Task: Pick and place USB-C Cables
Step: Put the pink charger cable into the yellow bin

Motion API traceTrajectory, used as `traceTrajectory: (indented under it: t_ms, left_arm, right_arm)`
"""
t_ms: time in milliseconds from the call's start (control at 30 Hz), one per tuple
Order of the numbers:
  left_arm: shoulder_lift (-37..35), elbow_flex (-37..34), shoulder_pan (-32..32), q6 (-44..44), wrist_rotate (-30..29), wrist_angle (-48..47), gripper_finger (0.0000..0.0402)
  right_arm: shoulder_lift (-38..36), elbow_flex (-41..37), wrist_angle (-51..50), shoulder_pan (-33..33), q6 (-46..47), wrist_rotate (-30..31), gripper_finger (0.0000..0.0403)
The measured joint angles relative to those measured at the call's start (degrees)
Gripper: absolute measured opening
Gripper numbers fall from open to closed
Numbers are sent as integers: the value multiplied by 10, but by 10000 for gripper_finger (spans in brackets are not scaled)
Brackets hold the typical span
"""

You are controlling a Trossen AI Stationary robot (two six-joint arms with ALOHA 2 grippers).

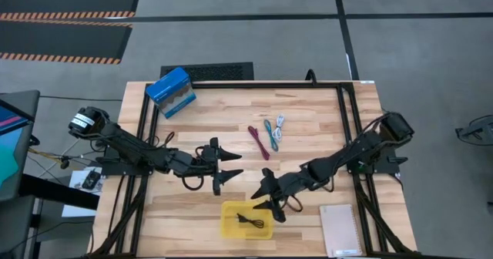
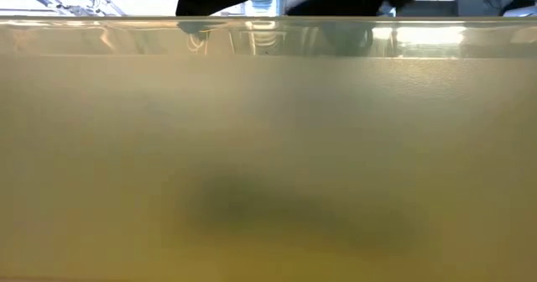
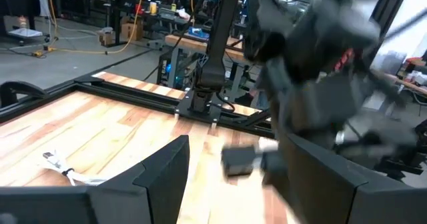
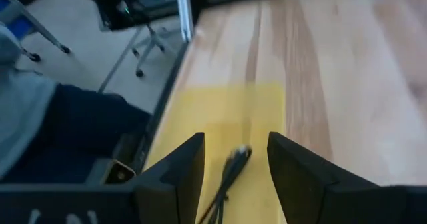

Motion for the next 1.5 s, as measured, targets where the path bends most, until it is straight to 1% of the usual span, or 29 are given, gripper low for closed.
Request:
traceTrajectory:
  t_ms: [67,200,367,500,667,733,933,1100,1200,1300,1400,1500]
  left_arm:
    - [0,0,3,-1,0,-4,229]
    - [0,0,8,-5,0,-18,229]
    - [0,0,16,-16,0,-51,228]
    - [0,0,25,-22,-3,-78,228]
    - [1,0,34,-45,-26,-115,228]
    - [1,0,37,-49,-28,-124,228]
    - [1,0,48,-48,-28,-138,228]
    - [1,0,75,-28,-17,-138,228]
    - [1,0,100,-11,31,-138,228]
    - [1,0,128,37,76,-148,228]
    - [2,12,158,78,104,-199,228]
    - [2,39,184,89,130,-259,228]
  right_arm:
    - [-25,0,-2,-1,-14,0,189]
    - [-78,0,-39,-7,-27,9,187]
    - [-131,0,-152,-7,-27,106,179]
    - [-151,0,-229,-7,0,177,177]
    - [-147,0,-281,-8,49,255,176]
    - [-138,0,-296,-10,62,273,176]
    - [-104,0,-300,-22,77,272,177]
    - [-89,0,-297,-22,78,271,178]
    - [-90,0,-297,-21,79,269,176]
    - [-96,0,-300,-20,79,267,176]
    - [-104,0,-299,-21,79,257,177]
    - [-106,0,-299,-21,78,256,177]
